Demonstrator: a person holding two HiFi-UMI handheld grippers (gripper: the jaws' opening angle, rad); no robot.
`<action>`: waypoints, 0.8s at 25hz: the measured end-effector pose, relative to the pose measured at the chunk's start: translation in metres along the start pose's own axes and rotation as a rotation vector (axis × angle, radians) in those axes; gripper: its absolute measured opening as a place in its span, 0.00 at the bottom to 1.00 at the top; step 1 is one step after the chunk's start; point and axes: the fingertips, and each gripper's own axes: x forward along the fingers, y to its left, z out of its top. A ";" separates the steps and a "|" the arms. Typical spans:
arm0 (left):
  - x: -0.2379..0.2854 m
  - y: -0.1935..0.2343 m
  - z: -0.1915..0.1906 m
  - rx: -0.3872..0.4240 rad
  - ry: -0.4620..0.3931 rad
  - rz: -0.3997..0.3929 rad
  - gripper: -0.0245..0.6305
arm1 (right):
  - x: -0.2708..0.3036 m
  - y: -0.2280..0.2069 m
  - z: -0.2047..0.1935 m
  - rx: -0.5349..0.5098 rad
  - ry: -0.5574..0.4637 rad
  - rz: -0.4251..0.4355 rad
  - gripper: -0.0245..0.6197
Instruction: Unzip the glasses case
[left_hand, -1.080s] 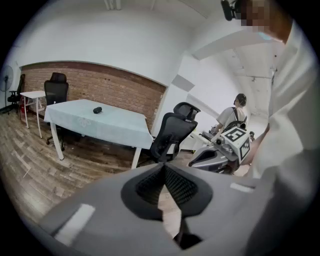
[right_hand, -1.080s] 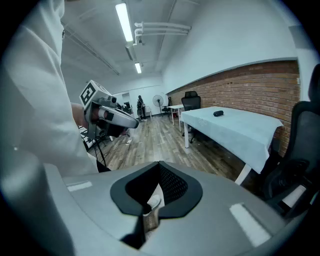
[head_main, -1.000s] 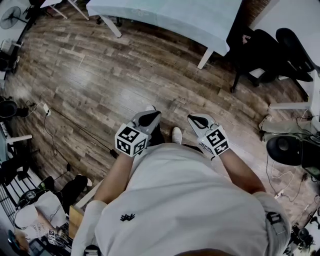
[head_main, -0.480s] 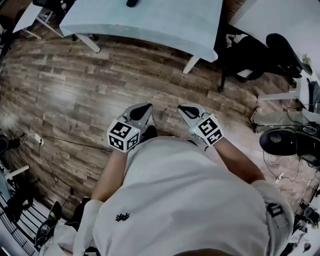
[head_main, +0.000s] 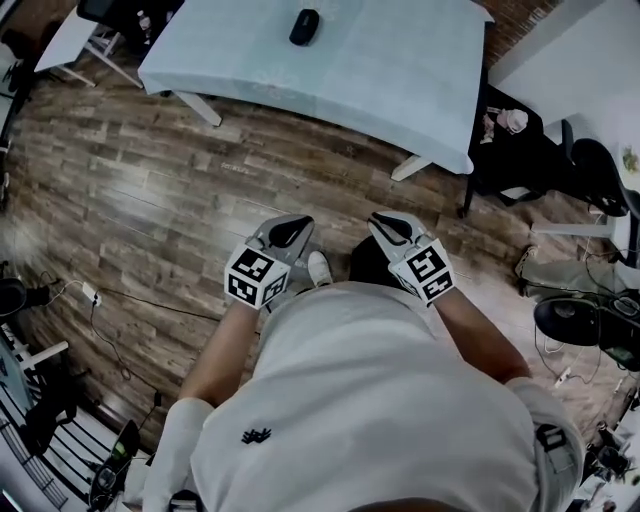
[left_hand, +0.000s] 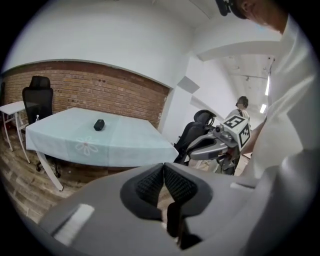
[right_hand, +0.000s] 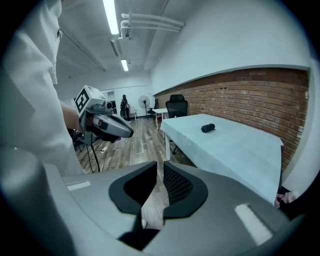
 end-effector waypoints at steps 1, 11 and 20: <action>0.008 0.008 0.005 -0.001 -0.003 0.000 0.12 | 0.006 -0.012 0.002 -0.001 0.003 -0.001 0.07; 0.112 0.114 0.089 -0.004 0.043 0.062 0.13 | 0.092 -0.162 0.049 -0.037 -0.008 0.074 0.07; 0.159 0.201 0.163 0.004 0.027 0.151 0.13 | 0.160 -0.241 0.079 -0.074 0.010 0.149 0.07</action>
